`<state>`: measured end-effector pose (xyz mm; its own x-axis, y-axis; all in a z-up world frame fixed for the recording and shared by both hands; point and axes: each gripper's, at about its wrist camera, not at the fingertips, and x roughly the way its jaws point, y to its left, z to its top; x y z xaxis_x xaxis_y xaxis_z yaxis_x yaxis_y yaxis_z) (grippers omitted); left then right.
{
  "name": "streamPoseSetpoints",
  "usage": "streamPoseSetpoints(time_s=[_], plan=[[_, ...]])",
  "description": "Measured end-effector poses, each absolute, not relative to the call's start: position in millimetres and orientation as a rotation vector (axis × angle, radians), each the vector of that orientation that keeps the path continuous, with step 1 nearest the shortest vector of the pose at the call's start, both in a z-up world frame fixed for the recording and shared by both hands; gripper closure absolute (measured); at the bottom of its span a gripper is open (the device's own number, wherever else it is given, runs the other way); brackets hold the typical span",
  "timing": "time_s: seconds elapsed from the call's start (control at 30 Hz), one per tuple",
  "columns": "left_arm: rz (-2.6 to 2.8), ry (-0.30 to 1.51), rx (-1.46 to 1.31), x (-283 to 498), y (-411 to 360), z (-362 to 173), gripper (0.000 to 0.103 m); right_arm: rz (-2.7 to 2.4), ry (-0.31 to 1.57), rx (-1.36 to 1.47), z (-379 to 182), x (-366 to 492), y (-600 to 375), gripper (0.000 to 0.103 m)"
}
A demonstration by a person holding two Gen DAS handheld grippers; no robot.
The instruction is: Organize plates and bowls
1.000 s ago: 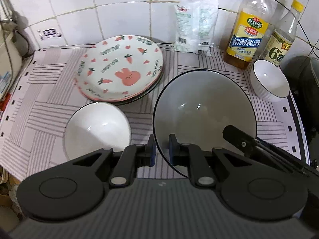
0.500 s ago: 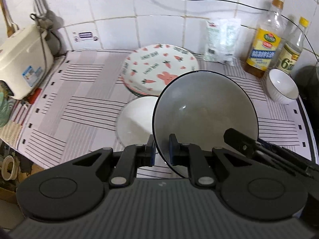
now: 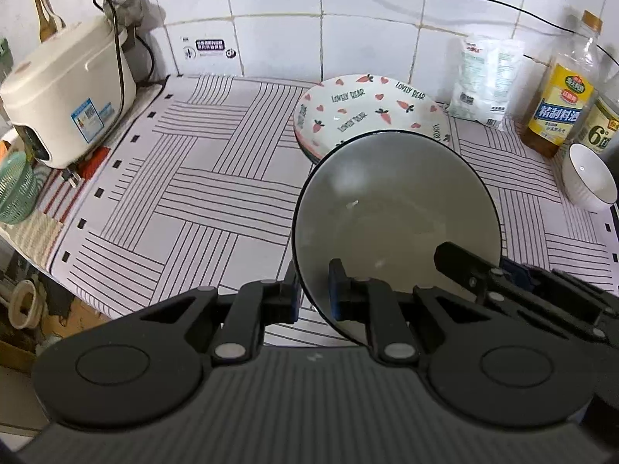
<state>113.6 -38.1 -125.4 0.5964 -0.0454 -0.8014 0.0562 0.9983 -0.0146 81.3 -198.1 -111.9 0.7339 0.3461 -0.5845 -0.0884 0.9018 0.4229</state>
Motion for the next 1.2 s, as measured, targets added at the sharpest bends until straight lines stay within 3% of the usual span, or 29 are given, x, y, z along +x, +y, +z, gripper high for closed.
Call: streamPoseSetpoints(time_s=[1.2], plan=[[-0.113,1.129,-0.023,178,-23,-171,0.087,0.113,0.671,-0.221,-144,122,-125,0.083]])
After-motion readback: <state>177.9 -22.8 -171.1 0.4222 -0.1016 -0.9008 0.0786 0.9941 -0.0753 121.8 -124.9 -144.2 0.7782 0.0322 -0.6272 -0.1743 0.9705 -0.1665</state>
